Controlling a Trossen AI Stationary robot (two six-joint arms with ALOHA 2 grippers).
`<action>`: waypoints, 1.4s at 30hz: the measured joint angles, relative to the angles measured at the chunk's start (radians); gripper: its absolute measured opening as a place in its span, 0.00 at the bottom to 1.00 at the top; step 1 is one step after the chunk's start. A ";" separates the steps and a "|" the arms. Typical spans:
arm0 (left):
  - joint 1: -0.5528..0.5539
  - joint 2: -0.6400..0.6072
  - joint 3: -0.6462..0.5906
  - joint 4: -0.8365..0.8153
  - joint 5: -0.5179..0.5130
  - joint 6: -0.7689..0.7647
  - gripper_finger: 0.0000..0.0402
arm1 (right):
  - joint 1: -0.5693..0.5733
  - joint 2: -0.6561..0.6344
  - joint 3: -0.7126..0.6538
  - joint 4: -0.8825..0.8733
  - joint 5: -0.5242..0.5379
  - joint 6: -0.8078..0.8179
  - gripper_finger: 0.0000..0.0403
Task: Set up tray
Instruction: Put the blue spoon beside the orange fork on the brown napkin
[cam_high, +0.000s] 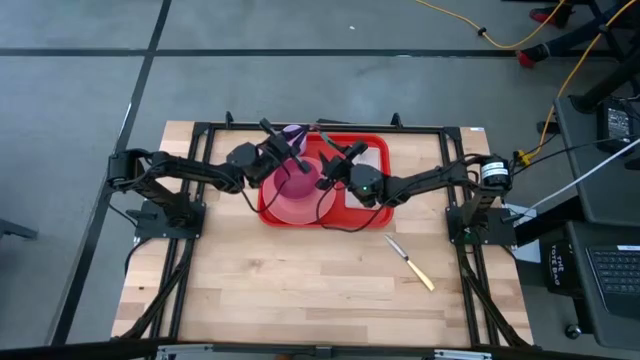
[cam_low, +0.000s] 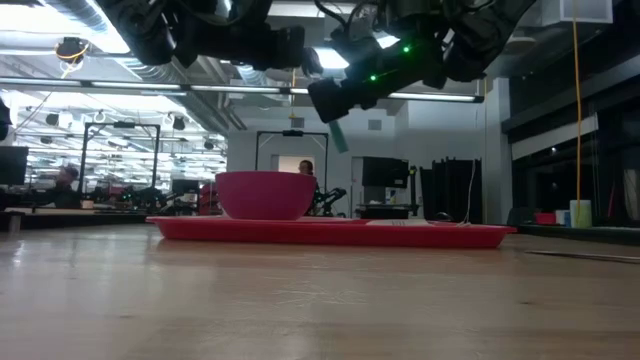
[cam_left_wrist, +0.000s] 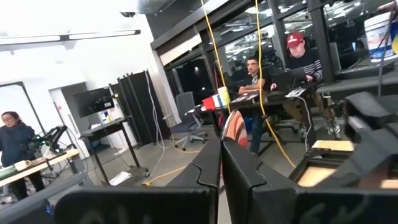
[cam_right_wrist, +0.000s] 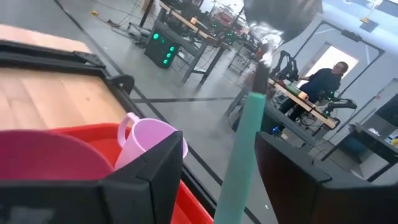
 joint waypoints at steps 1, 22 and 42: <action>-0.004 0.000 0.000 0.001 0.000 -0.003 0.00 | -0.005 0.000 0.000 0.007 -0.002 0.000 0.51; -0.047 -0.001 0.000 0.019 -0.043 -0.058 0.00 | -0.016 0.000 0.000 0.039 0.025 -0.003 0.51; -0.098 -0.001 0.000 0.018 -0.108 -0.116 0.00 | -0.017 0.000 -0.001 0.039 0.034 -0.003 0.51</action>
